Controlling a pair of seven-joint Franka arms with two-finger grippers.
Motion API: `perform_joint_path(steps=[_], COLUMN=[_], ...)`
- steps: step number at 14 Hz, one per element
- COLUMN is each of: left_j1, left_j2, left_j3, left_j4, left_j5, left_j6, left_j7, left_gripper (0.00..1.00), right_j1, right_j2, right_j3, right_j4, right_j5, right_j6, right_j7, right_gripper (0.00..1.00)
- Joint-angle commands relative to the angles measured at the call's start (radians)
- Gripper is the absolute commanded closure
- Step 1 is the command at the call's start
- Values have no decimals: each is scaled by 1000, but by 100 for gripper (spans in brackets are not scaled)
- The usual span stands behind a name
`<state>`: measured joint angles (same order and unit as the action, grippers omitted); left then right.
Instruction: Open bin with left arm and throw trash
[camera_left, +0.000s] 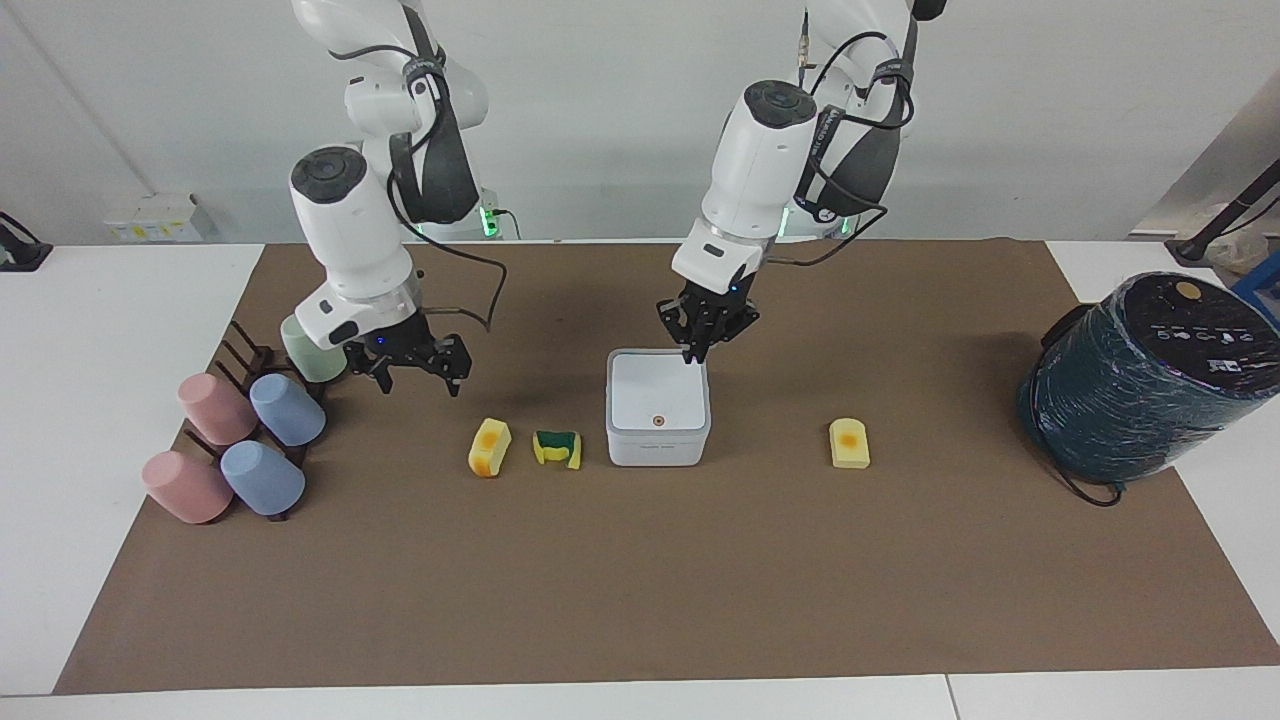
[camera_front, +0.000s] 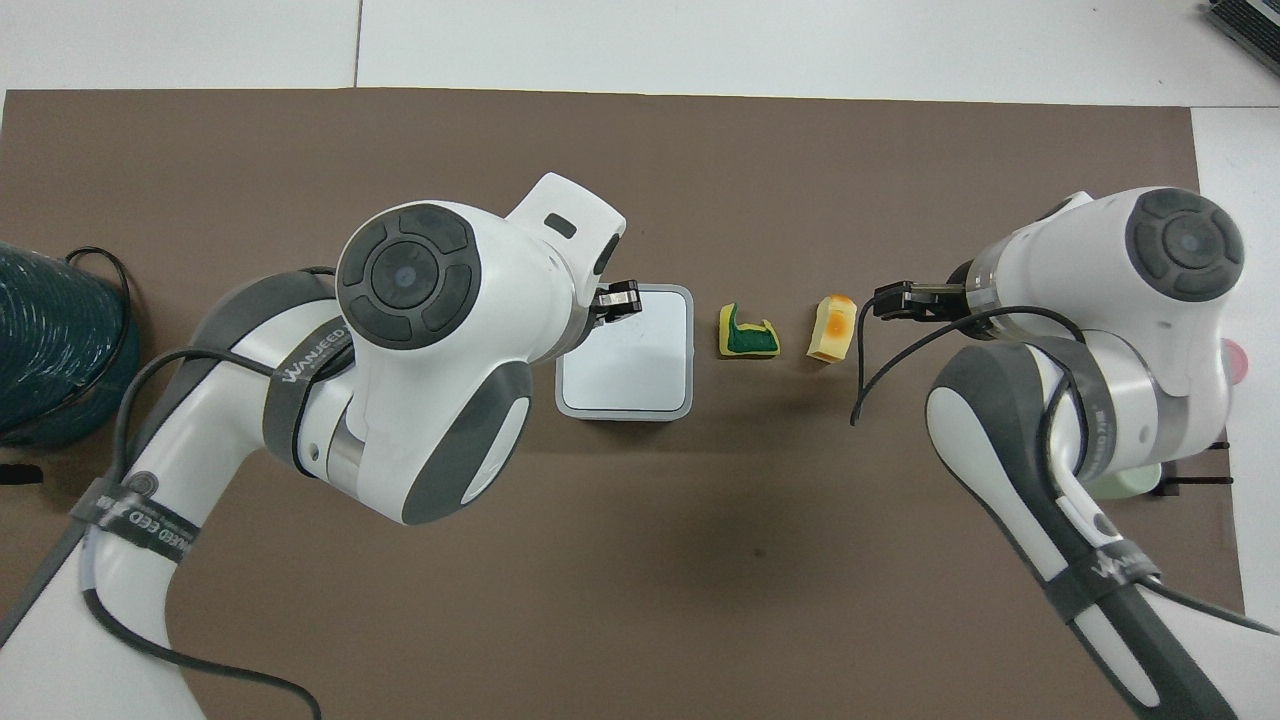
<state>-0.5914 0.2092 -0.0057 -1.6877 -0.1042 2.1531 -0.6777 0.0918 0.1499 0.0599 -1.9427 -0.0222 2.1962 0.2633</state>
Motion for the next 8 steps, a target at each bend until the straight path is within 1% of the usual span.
perform_joint_path(steps=[1, 3, 4, 6, 8], left_j1=[-8, -30, -36, -39, -59], left_j2=[-4, 62, 84, 96, 110], left_j3=[16, 16, 16, 16, 16], left_j4=[-91, -76, -81, -82, -90], left_j5=[-28, -28, -28, -28, -28], left_j6=[129, 169, 213, 231, 232], left_j7=[-8, -13, -16, -19, -19], left_gripper=[84, 84, 84, 84, 84], right_j1=[-4, -1, 25, 52, 82], right_j2=[83, 134, 155, 204, 227], right_j3=[4, 4, 4, 4, 3], right_j4=[-7, -9, -9, -9, -9], right_j5=[-4, -4, -4, -4, -4], right_j6=[100, 183, 215, 258, 266], right_j7=[31, 91, 140, 188, 188], right_gripper=[0, 0, 0, 0, 0])
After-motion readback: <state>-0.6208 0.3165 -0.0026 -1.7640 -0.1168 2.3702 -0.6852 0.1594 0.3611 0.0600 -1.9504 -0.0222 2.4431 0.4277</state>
